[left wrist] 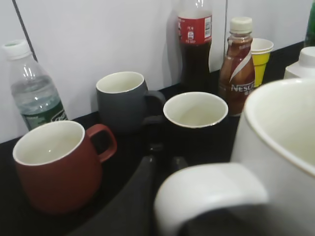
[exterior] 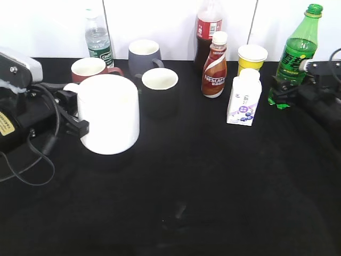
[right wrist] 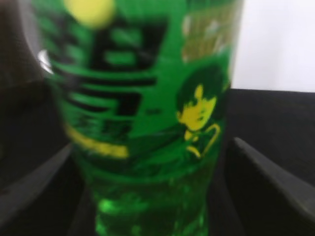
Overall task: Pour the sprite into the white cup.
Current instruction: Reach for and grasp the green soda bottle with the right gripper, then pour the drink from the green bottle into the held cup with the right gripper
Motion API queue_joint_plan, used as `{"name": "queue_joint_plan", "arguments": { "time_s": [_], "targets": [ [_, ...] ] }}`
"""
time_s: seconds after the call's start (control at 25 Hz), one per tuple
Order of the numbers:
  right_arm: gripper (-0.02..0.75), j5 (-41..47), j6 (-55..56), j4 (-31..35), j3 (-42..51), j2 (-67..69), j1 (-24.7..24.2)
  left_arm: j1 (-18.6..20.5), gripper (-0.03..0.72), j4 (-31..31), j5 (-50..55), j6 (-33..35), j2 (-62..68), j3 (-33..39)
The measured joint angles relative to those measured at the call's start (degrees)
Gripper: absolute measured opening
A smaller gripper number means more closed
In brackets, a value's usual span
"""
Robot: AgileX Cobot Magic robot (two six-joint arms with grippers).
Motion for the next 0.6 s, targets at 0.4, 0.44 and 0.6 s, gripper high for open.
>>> {"name": "queue_joint_plan", "arguments": {
  "time_s": [0.4, 0.44, 0.6],
  "targets": [
    [0.445, 9.21, 1.96, -4.98, -9.68, 3.31, 0.0, 0.0, 0.068, 1.12, -0.44, 0.0, 0.29, 0.0],
    [0.441, 9.21, 1.88, -5.05, -9.68, 3.31, 0.0, 0.0, 0.068, 1.12, -0.44, 0.0, 0.29, 0.0],
    [0.44, 6.75, 0.97, -5.35, -5.26, 0.46, 0.0, 0.0, 0.068, 2.37, -0.44, 0.0, 0.29, 0.0]
  ]
}}
